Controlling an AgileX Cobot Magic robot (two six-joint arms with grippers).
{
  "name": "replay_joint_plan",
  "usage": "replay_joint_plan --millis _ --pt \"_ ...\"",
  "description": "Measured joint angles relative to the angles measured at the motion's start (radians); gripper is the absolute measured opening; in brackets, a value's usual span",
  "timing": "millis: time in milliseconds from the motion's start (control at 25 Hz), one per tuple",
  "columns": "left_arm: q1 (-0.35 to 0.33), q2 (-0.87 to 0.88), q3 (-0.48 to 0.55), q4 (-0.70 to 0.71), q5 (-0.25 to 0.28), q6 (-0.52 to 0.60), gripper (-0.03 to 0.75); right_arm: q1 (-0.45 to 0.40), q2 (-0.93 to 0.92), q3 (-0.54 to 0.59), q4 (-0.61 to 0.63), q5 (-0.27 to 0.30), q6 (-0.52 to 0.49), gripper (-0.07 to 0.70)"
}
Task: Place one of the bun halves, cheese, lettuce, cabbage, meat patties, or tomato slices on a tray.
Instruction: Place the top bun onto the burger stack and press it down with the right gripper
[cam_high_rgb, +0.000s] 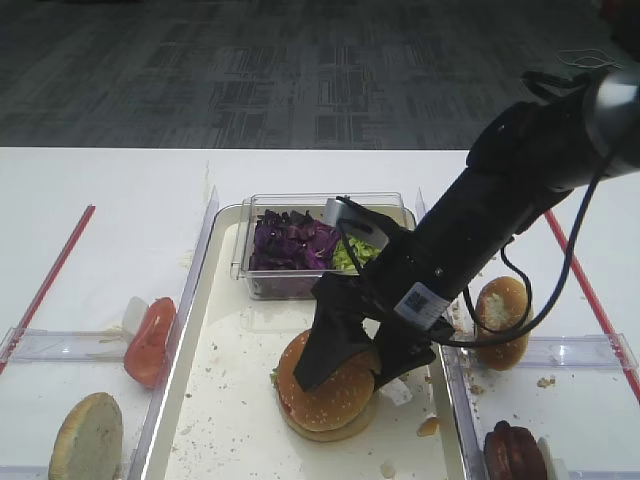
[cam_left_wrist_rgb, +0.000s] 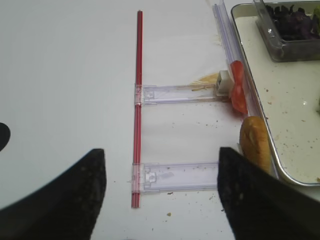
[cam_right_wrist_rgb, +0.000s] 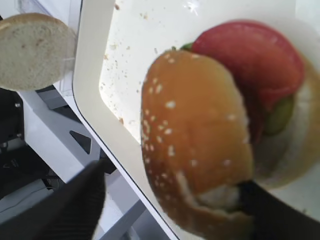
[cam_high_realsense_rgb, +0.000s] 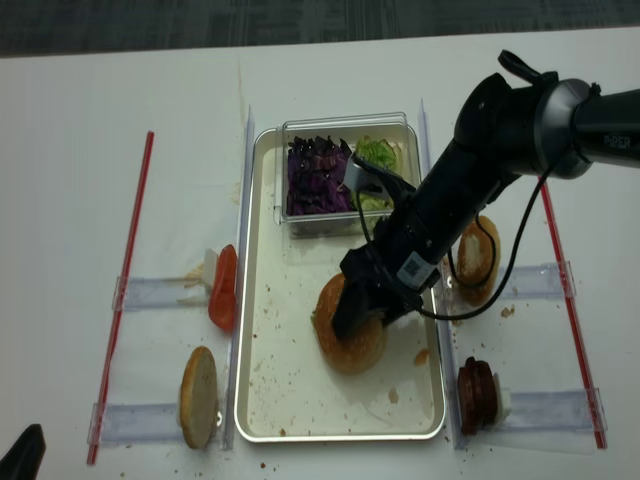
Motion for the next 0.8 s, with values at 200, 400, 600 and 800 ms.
replay_joint_plan --millis 200,400,600,800 --pt "0.0 0.0 0.0 0.0 0.0 0.0 0.474 0.0 0.0 0.0 -0.058 0.0 0.026 0.676" --pt "0.0 0.0 0.0 0.0 0.0 0.0 0.474 0.0 -0.006 0.0 -0.096 -0.017 0.052 0.689" --pt "0.0 0.0 0.0 0.0 0.0 0.0 0.474 0.0 -0.006 0.0 -0.105 -0.031 0.071 0.689" --pt "0.0 0.0 0.0 0.0 0.0 0.0 0.474 0.0 -0.008 0.0 -0.148 -0.046 0.095 0.689"
